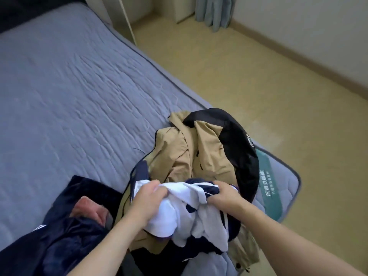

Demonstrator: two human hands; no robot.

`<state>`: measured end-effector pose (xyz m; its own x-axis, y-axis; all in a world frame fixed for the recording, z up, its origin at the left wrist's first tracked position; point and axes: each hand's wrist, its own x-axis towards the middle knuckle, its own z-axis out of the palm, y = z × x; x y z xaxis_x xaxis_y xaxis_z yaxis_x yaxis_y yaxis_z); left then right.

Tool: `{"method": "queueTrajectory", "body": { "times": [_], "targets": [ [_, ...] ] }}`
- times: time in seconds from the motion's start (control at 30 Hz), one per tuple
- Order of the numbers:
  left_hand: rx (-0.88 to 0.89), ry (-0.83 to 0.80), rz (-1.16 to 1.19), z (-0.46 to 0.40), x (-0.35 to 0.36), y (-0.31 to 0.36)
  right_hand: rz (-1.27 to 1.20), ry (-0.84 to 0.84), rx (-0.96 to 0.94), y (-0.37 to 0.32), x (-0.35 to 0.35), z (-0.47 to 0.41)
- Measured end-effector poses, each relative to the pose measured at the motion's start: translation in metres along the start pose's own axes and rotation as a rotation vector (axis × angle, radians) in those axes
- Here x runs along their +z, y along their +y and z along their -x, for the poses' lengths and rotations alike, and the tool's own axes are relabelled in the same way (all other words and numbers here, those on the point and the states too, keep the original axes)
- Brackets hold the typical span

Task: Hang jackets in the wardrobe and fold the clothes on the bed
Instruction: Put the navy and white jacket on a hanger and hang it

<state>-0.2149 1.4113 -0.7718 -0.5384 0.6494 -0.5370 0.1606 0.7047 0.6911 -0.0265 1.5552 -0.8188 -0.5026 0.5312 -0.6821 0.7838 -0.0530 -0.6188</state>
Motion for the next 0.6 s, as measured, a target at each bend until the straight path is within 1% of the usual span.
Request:
{"method": "queueTrajectory", "body": {
  "times": [0.07,0.1,0.13,0.17,0.23,0.3,0.4,0.47,0.5,0.6],
  "targets": [
    [-0.069,0.096,0.366,0.034,-0.043,0.045,-0.242,-0.098,-0.052,-0.062,-0.023,0.049],
    [-0.104,0.119,0.517,0.055,-0.067,0.07,-0.31,-0.126,-0.079,-0.096,-0.035,0.078],
    [-0.108,0.14,0.638,0.076,-0.092,0.093,-0.363,-0.135,-0.114,-0.129,-0.045,0.104],
    [-0.096,0.172,0.704,0.106,-0.124,0.12,-0.388,-0.143,-0.157,-0.167,-0.055,0.136],
    [0.002,0.229,0.762,0.145,-0.171,0.162,-0.39,-0.16,-0.298,-0.221,-0.071,0.176],
    [0.116,0.33,0.77,0.206,-0.232,0.199,-0.299,-0.199,-0.442,-0.279,-0.078,0.226],
    [0.272,0.46,0.779,0.295,-0.319,0.232,-0.099,-0.252,-0.517,-0.341,-0.069,0.288],
    [0.335,0.51,0.826,0.348,-0.365,0.238,0.059,-0.284,-0.502,-0.371,-0.047,0.322],
    [0.366,0.543,0.842,0.375,-0.385,0.237,0.063,-0.297,-0.494,-0.385,-0.034,0.336],
    [0.421,0.695,0.875,0.446,-0.44,0.207,-0.081,-0.336,-0.54,-0.438,0.012,0.382]
  ]
}}
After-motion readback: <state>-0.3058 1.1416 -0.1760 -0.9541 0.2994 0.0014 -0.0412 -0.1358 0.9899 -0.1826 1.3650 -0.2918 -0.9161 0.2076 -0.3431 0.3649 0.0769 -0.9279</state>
